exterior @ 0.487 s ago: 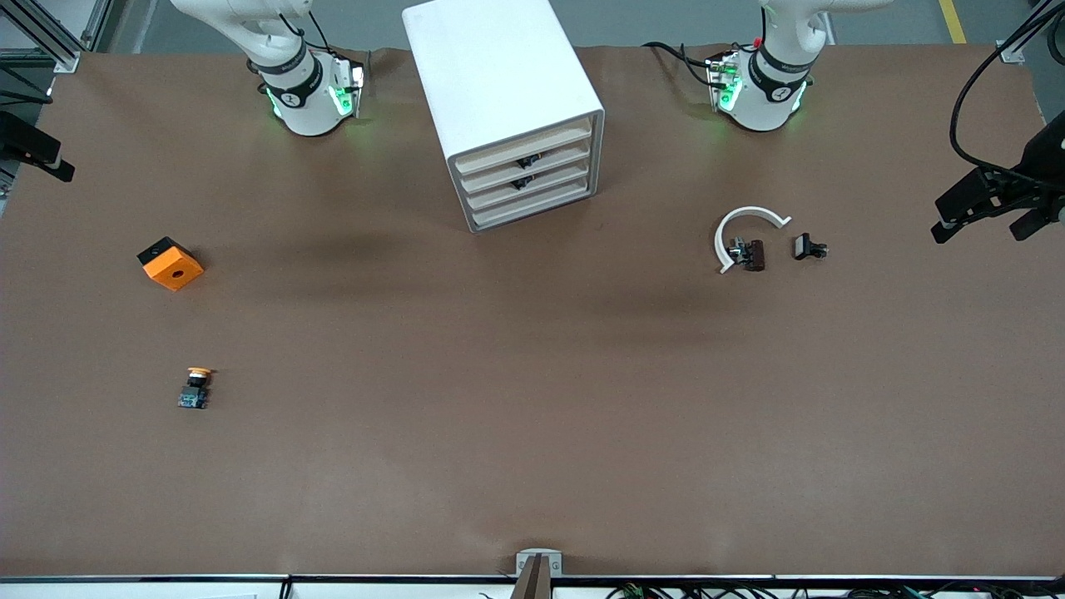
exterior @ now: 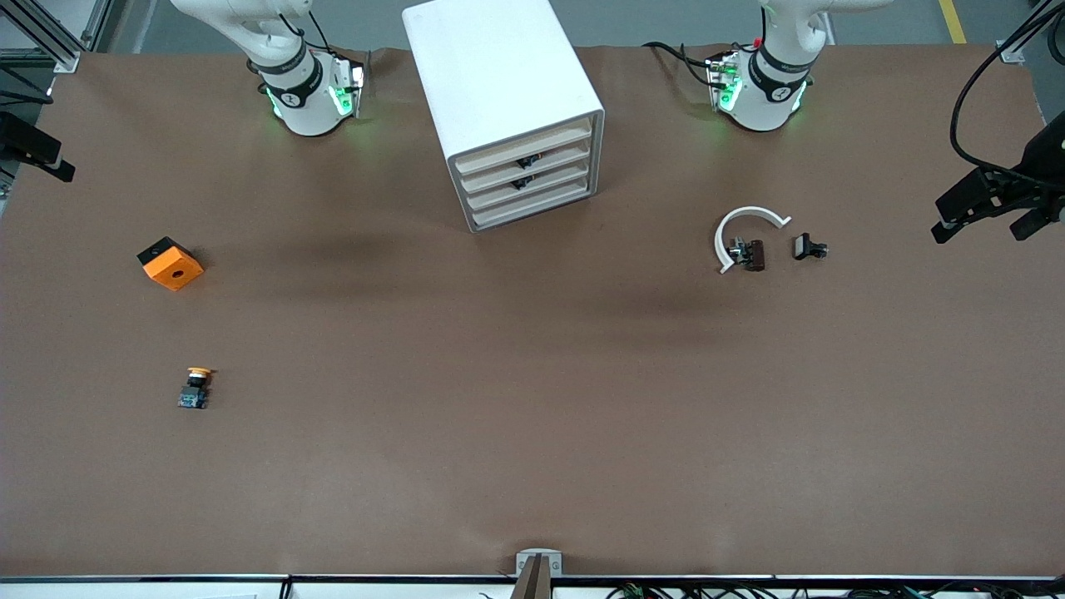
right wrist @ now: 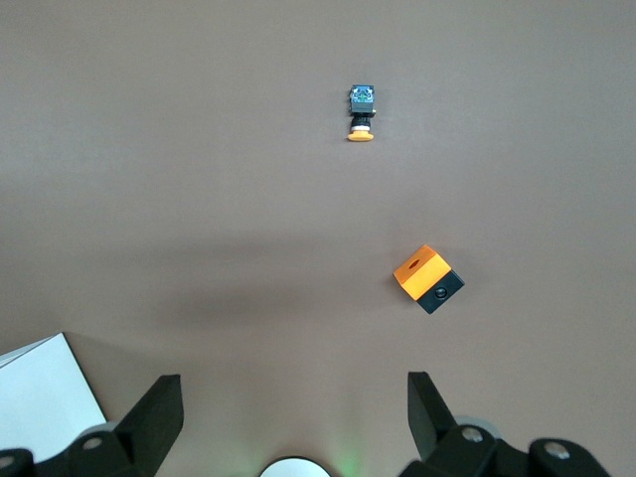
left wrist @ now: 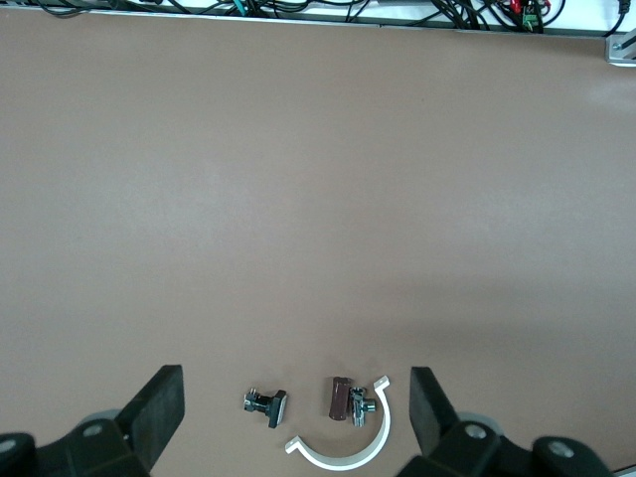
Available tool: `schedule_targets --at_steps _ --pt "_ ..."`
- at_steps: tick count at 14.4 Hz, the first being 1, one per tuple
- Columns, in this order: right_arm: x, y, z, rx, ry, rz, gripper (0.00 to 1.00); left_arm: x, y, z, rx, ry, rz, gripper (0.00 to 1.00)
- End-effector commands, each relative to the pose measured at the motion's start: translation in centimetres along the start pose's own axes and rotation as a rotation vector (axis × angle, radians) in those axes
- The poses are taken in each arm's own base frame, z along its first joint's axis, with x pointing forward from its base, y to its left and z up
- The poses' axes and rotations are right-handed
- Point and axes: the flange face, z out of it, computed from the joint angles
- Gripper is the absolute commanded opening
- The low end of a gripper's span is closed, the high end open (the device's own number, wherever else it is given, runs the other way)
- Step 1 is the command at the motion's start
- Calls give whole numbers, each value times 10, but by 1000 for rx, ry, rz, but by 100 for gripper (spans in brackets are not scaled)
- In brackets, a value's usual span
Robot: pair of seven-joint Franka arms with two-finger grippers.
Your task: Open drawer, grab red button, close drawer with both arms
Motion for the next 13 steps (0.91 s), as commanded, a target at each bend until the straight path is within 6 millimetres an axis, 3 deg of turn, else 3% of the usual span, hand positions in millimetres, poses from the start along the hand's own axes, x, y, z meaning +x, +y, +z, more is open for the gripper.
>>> schedule_targets --at_steps 1,3,5,8,10,11,13 --pt "-2 3 0 -13 -1 -6 100 2 -4 3 -8 -19 -21 100" --pt "15 6 23 -14 -47 6 100 3 -4 7 -9 -29 -21 100" --pt "19 4 23 -16 -47 -6 100 8 -4 28 -4 -76 -23 100" --pt "35 8 43 -20 -78 1 100 20 -2 72 0 -148 -31 100" --pt "40 11 46 -32 -77 4 100 28 7 97 6 -181 -80 100" --pt "52 15 63 -59 -98 5 100 31 9 114 10 -202 -94 100" --pt "60 20 70 -104 -96 5 100 41 19 144 7 -222 -117 100"
